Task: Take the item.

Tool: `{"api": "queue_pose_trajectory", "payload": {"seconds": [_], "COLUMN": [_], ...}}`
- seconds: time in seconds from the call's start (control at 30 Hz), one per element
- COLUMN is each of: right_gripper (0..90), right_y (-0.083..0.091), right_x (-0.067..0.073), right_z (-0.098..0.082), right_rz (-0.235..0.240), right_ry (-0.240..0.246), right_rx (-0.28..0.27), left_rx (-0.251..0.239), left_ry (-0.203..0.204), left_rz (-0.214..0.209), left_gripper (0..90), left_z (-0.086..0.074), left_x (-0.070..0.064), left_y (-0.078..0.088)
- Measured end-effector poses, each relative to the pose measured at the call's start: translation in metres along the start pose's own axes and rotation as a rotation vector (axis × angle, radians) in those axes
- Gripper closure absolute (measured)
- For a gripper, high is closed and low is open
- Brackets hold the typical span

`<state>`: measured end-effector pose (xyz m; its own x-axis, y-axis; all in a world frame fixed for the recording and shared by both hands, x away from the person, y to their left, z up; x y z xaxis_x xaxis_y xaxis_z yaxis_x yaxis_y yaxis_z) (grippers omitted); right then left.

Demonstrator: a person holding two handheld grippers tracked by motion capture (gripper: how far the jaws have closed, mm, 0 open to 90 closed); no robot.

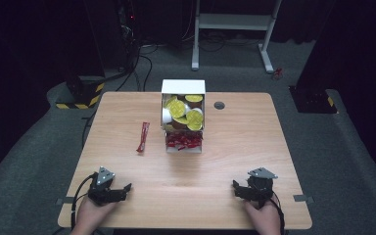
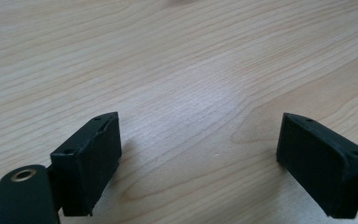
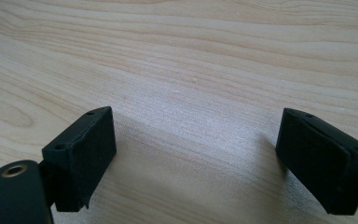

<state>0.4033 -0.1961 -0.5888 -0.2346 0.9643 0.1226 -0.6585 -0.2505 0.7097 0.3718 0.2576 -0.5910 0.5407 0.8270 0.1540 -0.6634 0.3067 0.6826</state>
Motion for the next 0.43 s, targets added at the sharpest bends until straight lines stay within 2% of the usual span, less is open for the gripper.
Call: {"api": "queue_pose_trajectory", "payload": {"seconds": [0.43], "right_gripper": [8.8], "right_y": [-0.0007], "right_x": [0.0019], "right_z": [-0.0006], "right_rz": [0.011], "right_ry": [0.005], "right_rx": [0.008], "left_rx": [-0.006], "left_ry": [0.002], "left_rz": [-0.005], "left_gripper": [13.7], "left_z": [-0.0006], "left_x": [-0.0004], "left_y": [0.0003]}}
Point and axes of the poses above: each handheld gripper's, and its own axes: y roughly backward along the jaws, z roughly out of its top, x roughly to its left, the point moved 9 cm from there along -y, roughly forward along the jaws, and after that the axes turned 11 degrees about -y, right-handed, at the moved point
